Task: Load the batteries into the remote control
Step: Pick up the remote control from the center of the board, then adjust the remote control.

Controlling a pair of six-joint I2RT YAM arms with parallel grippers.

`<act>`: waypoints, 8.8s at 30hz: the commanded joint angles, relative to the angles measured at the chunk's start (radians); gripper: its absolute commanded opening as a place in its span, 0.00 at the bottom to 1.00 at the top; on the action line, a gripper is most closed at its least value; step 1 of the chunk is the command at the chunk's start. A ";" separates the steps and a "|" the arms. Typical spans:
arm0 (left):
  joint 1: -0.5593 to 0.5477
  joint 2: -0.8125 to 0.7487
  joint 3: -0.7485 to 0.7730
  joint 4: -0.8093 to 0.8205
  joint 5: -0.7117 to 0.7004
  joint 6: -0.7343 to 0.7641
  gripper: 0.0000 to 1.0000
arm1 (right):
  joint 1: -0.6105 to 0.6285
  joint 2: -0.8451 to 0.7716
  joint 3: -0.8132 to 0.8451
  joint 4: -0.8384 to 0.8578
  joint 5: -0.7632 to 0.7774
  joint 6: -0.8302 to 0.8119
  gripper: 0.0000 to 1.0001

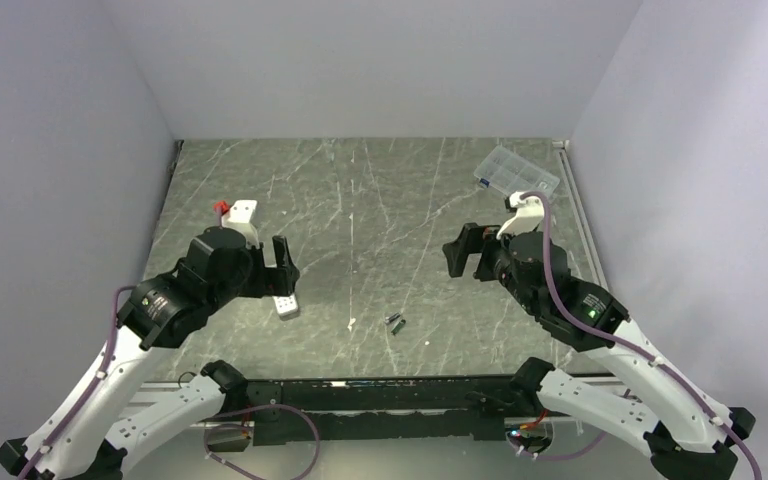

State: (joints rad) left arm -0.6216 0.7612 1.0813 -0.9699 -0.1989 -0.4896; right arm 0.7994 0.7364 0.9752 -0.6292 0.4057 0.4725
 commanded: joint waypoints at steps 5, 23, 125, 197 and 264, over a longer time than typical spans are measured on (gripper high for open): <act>-0.003 0.011 0.005 -0.048 -0.111 -0.101 0.99 | 0.000 0.031 0.065 -0.019 0.025 0.015 1.00; -0.003 0.138 -0.034 -0.053 -0.132 -0.207 0.99 | 0.000 0.069 0.003 0.010 -0.058 0.009 1.00; 0.395 0.635 -0.143 0.313 0.512 -0.119 0.00 | 0.000 0.049 -0.145 0.129 -0.340 0.006 1.00; 0.131 0.143 -0.445 0.834 0.637 -0.934 0.00 | 0.308 0.601 0.195 0.284 -0.265 0.142 0.48; 0.184 0.222 -0.164 0.557 0.806 -0.684 0.99 | 0.493 0.281 -0.100 0.370 0.132 -0.401 0.00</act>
State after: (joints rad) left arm -0.4637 0.9794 0.8703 -0.3935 0.5320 -1.2125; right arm 1.2362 1.0519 0.8982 -0.3634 0.4114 0.2092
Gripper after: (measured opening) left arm 0.994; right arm 0.298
